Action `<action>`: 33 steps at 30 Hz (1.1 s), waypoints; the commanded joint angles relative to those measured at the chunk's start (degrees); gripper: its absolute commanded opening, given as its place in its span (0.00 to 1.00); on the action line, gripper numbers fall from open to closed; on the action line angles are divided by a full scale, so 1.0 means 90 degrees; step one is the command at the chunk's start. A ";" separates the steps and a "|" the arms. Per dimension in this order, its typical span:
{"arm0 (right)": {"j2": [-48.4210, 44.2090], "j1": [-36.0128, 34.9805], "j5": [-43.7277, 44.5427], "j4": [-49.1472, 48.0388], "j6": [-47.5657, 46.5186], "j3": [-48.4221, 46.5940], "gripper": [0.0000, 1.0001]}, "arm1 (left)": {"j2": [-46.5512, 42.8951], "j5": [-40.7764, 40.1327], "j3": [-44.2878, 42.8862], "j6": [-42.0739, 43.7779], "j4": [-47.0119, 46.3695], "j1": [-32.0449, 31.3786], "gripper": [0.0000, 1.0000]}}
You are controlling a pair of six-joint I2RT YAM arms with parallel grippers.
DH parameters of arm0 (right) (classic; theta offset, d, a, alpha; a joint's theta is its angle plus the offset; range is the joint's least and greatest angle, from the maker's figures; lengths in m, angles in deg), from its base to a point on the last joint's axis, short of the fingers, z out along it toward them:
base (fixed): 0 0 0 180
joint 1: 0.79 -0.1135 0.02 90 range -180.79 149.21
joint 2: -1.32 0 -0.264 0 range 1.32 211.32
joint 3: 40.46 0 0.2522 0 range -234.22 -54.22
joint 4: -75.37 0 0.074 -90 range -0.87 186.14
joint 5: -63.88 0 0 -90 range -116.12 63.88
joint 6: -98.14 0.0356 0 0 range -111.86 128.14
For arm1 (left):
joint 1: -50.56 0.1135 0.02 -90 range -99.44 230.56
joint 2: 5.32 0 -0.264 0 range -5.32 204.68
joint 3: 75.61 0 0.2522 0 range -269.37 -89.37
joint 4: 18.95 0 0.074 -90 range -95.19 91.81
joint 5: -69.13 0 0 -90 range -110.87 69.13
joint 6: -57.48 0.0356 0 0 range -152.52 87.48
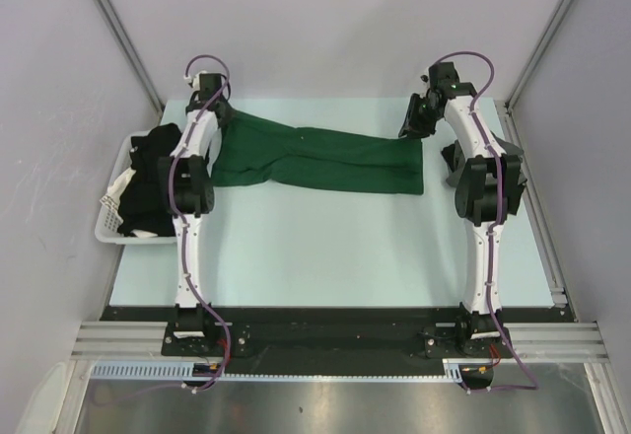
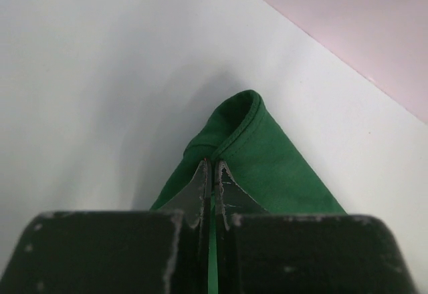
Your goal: Fold and stack the t-shirts
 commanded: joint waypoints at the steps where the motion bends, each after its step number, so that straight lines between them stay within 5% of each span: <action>1: -0.0188 0.0018 -0.0037 -0.0075 -0.0062 -0.0073 0.33 | 0.0029 0.0419 -0.0310 -0.0127 -0.0448 0.0041 0.00; 3: -0.0110 0.0037 0.0157 -0.0037 -0.0130 -0.0112 0.34 | -0.0020 0.0634 -0.0252 -0.0117 -0.0458 0.0022 0.07; 7: 0.0114 0.0144 0.0529 0.0120 -0.0228 -0.0316 0.37 | -0.0360 0.0801 0.0099 0.0067 -0.0574 -0.0027 0.39; 10: 0.0241 0.0193 0.0890 0.0227 -0.0316 -0.0550 0.39 | -0.0643 0.0782 0.0294 0.0273 -0.0584 -0.0047 0.45; 14: 0.0359 0.0262 0.1631 0.0413 -0.0365 -0.0659 0.42 | -0.1161 0.0850 0.0529 0.0400 -0.0517 -0.0086 0.47; 33: 0.0740 0.0242 0.1496 0.0530 -0.0199 -0.0434 0.44 | -0.3272 0.1221 0.1770 0.0937 0.0332 -0.0418 0.44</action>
